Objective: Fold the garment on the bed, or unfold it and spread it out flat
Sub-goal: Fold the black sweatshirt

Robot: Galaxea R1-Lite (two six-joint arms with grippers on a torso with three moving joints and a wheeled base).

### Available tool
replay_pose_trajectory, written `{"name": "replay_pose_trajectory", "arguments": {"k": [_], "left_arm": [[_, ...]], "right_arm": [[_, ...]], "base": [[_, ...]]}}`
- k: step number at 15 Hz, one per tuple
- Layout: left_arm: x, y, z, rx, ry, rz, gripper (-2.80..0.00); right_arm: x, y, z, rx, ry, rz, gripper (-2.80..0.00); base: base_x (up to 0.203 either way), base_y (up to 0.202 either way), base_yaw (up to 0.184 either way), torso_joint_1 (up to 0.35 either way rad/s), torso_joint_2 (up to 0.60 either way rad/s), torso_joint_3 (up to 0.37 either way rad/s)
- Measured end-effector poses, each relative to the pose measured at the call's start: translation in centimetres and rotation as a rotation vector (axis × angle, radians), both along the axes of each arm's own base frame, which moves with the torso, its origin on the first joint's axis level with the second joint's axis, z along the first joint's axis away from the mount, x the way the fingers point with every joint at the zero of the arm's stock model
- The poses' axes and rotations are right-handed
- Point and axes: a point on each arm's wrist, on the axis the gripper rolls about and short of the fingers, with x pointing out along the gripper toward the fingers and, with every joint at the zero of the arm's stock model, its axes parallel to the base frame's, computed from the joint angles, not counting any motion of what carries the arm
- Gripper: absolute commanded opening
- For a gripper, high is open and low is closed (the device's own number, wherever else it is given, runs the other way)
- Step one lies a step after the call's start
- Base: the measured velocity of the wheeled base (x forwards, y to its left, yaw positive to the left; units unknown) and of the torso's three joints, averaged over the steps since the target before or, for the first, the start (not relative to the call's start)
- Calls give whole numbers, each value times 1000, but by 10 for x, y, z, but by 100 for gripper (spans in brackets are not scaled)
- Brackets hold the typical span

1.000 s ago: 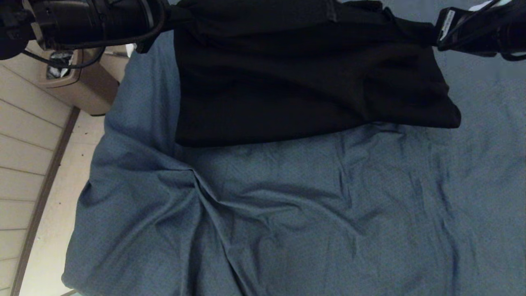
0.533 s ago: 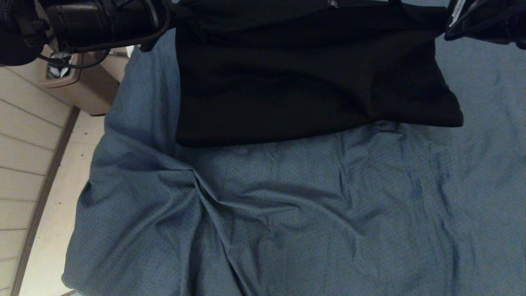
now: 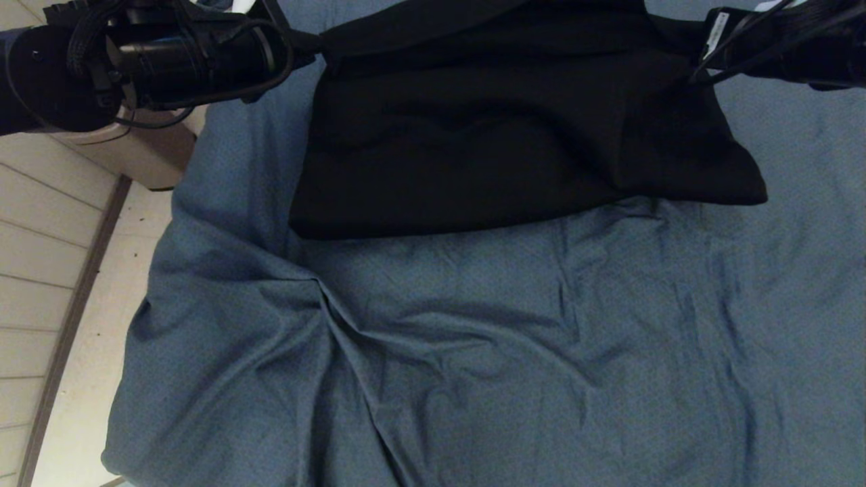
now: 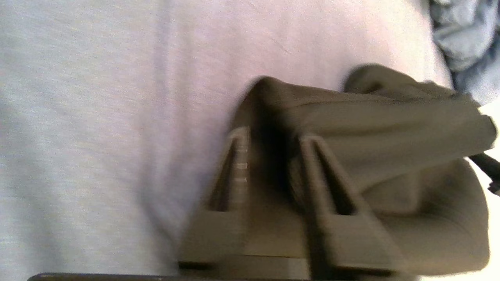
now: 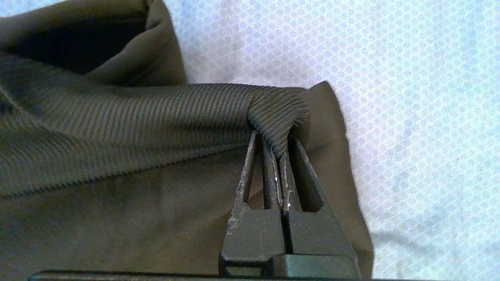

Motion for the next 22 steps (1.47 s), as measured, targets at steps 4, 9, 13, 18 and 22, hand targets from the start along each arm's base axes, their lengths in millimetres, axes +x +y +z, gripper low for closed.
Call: {"name": "replay_pose_trajectory", "arguments": {"k": [4,9,13,18,22], "left_arm": [[-6,3,6,-5,-16,0,0],[-28,10,16,-1,9,-1,0],[-46,15,9,14,48,-1,0],[-70,23,-1,30,93,0,0],[-82,21,-4,30,105,-23,0]], "right_arm": [[-1,1,2,-17,-15,6,-280],[-14,0,13,-16,-52,18,-280],[-17,0,16,-19,-66,9,0],[-18,1,17,-41,-74,18,0],[-36,4,22,-33,-53,32,0]], "base": [[0,0,0,0,0,0],[0,0,0,0,0,0],[0,0,0,0,0,0],[0,0,0,0,0,0],[0,0,0,0,0,0]]}}
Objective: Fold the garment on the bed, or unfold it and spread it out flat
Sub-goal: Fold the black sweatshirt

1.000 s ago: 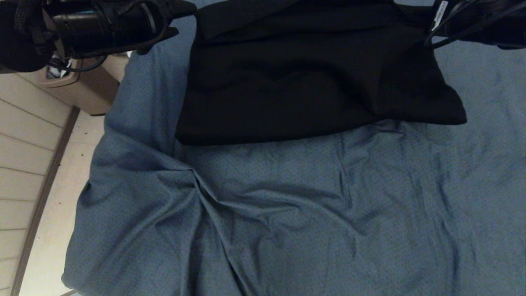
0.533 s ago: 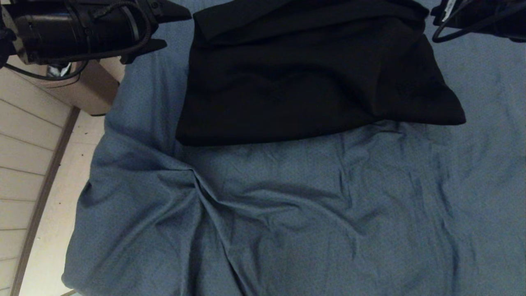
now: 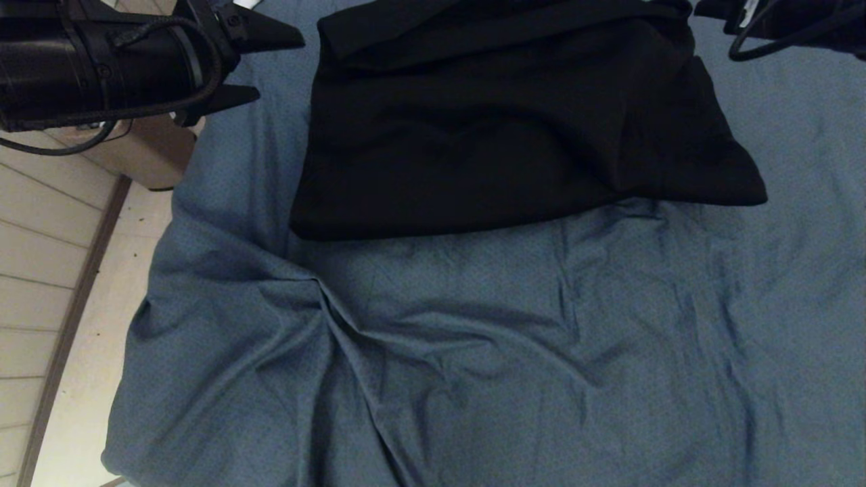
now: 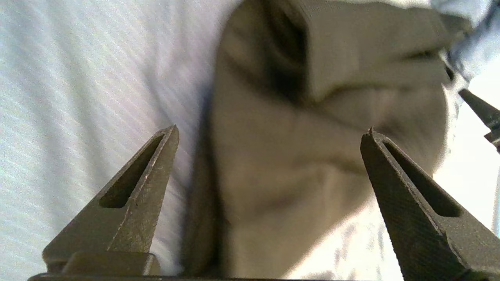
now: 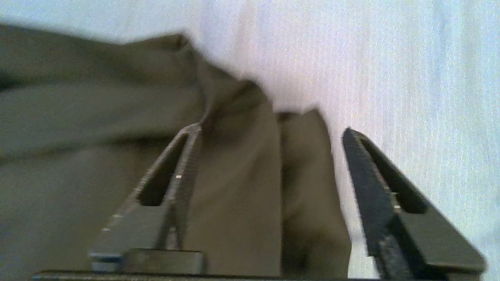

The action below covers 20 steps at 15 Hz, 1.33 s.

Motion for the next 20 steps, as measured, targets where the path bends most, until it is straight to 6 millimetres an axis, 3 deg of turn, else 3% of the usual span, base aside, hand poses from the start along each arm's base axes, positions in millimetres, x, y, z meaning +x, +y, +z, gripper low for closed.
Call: {"name": "replay_pose_trajectory", "arguments": {"k": [1,5,9,12,16,20], "left_arm": [[-3,-5,-3,4,11,-17,0],[-16,-22,-27,43,94,-87,0],[-22,-36,-36,61,130,-140,0],[-13,-49,-38,64,137,-166,0],[17,-68,-56,78,177,-172,0],[52,-78,-82,86,205,-148,0]], "right_arm": [[-9,1,1,10,23,9,-280],[-46,12,-3,34,181,73,-280],[-52,34,-15,57,280,162,-280],[-32,49,-32,77,350,191,-280],[11,64,-61,69,435,184,-280],[55,59,-88,72,455,125,-280]], "base": [[0,0,0,0,0,0],[0,0,0,0,0,0],[0,0,0,0,0,0],[0,0,0,0,0,0],[0,0,0,0,0,0],[0,0,0,0,0,0]]}}
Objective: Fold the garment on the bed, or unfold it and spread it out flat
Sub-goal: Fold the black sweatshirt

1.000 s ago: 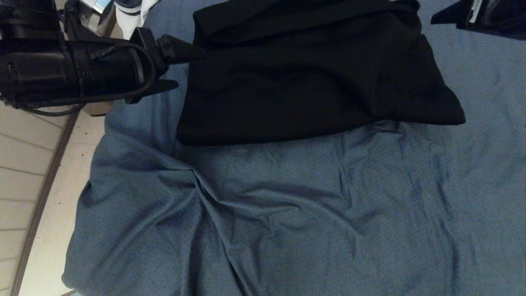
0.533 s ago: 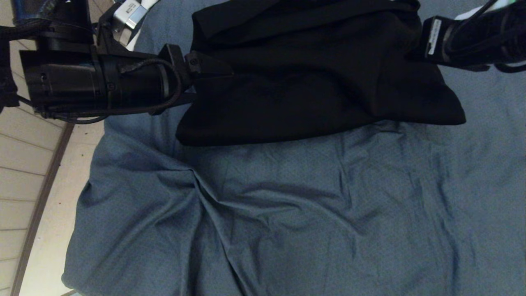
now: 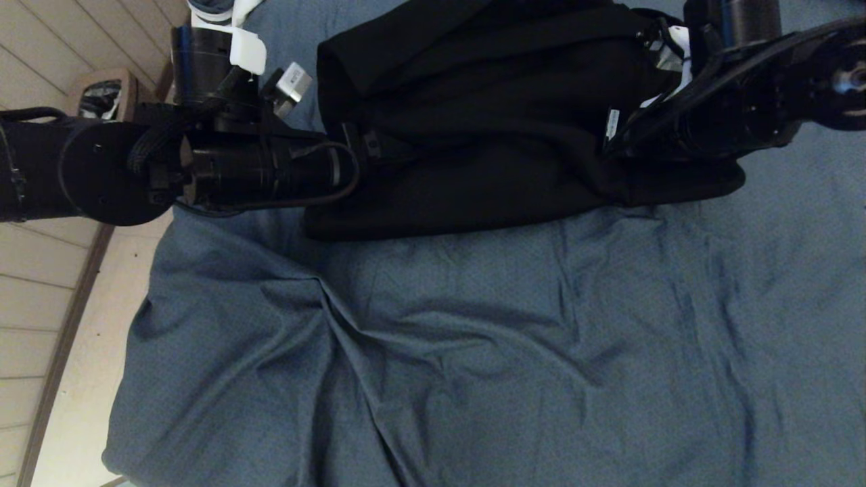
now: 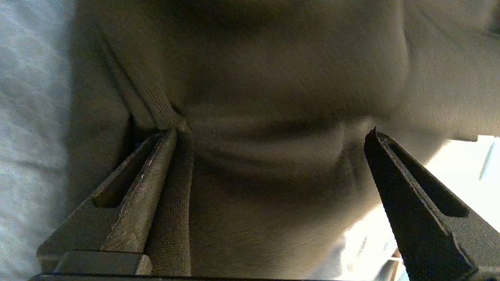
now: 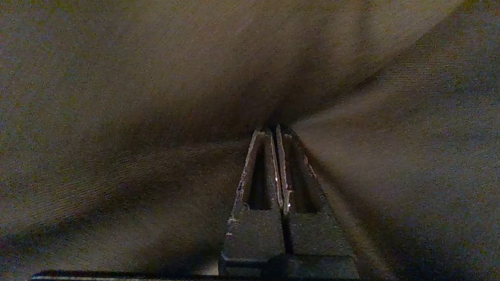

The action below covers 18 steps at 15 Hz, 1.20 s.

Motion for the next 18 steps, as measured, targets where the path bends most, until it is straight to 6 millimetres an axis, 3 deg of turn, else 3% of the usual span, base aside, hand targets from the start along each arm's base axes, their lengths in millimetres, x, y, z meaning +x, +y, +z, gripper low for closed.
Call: {"name": "replay_pose_trajectory", "arguments": {"k": [6,10,14,18], "left_arm": [[19,30,-29,98,30,67,0],[23,48,-28,104,39,114,0],[19,54,-21,93,23,134,0],[1,61,-7,78,-4,136,0]], "right_arm": [[17,-66,-10,-74,39,-159,-280],[16,-88,-8,-107,37,-208,-280],[8,-89,0,-84,11,-198,-280],[-22,-56,32,-38,-96,-28,-280]], "base": [[0,0,0,0,0,0],[0,0,0,0,0,0],[0,0,0,0,0,0],[0,0,0,0,0,0]]}}
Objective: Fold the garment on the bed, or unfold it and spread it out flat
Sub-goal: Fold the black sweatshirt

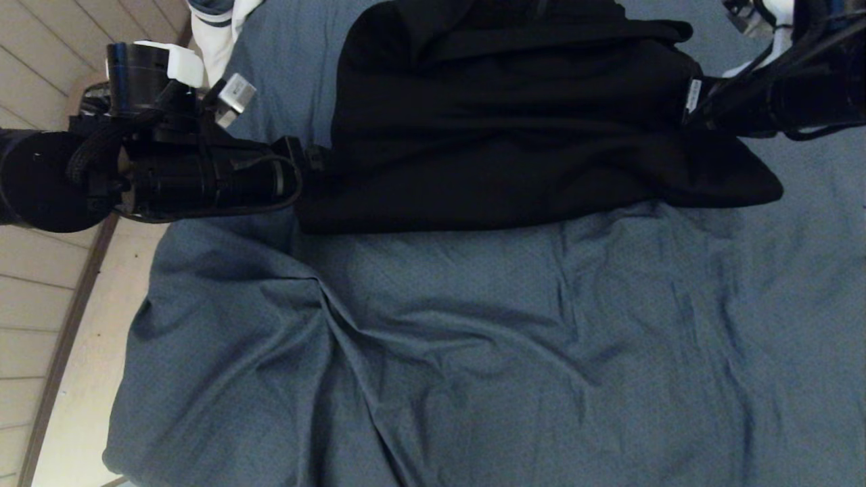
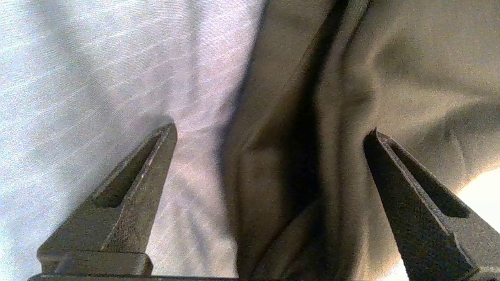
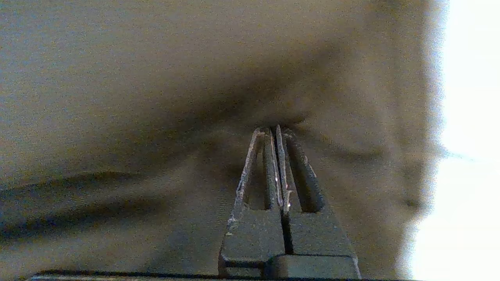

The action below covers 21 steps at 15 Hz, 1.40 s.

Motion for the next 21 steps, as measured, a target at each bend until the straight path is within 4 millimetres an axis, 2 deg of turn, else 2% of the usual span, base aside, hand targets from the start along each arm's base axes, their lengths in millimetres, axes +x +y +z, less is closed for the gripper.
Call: {"name": "replay_pose_trajectory", "arguments": {"k": [5,7,10,13,17,21], "left_arm": [[-35,11,14,-15,-35,-5,0],[-48,15,14,-15,-37,-8,0],[-65,7,7,-8,-16,-54,0],[-71,4,8,-8,-25,-71,0],[-74,5,13,-19,-49,-69,0],[-76,5,16,-22,-57,-67,0]], "right_arm": [[-23,18,36,23,-220,68,-280],[-27,25,37,29,-227,84,-280],[-26,29,38,37,-237,59,-280],[-26,24,42,35,-270,-1,-280],[-23,3,37,9,-240,-81,-280],[-25,0,37,5,-240,-88,-280]], "base": [[0,0,0,0,0,0],[0,0,0,0,0,0],[0,0,0,0,0,0],[0,0,0,0,0,0],[0,0,0,0,0,0],[0,0,0,0,0,0]]}}
